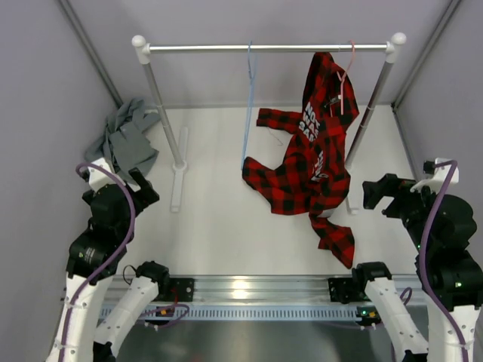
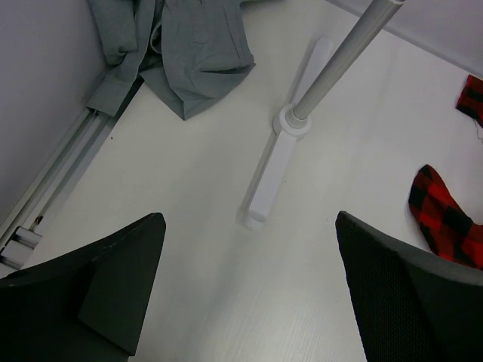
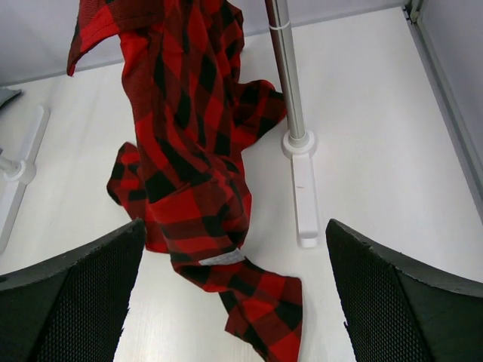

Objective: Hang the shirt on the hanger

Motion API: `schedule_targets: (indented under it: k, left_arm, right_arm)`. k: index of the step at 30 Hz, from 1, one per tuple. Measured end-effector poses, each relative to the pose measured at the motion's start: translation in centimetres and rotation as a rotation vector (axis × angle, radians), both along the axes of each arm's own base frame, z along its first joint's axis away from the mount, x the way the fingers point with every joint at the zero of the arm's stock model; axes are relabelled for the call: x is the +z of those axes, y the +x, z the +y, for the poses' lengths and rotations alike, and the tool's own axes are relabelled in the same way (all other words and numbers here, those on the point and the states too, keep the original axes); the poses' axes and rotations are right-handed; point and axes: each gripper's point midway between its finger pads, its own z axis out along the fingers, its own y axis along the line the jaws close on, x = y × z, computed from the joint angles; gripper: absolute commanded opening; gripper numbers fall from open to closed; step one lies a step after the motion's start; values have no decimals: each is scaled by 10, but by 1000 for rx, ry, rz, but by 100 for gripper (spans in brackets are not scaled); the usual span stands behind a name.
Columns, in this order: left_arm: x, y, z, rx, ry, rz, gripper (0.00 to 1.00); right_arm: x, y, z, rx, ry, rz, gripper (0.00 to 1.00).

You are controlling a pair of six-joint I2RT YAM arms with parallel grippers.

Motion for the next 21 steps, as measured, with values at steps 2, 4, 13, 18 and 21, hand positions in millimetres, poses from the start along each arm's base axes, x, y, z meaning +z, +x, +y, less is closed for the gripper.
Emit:
schedule_targets:
  k: [2, 4, 13, 18, 21]
  left_arm:
    - [0, 0, 0, 5, -8, -2, 98]
    - [0, 0, 0, 11, -16, -3, 98]
    - [-21, 22, 8, 160, -33, 82, 98]
    - [-52, 57, 36, 379, -37, 190, 98]
    - [-86, 82, 78, 551, -132, 280, 98]
  right_arm:
    - [1, -1, -2, -11, -1, -5, 99]
    - [1, -2, -4, -21, -2, -9, 99]
    - [8, -12, 2, 11, 21, -54, 99]
    - [7, -15, 15, 76, 58, -61, 99]
    - [4, -15, 22, 109, 72, -54, 99]
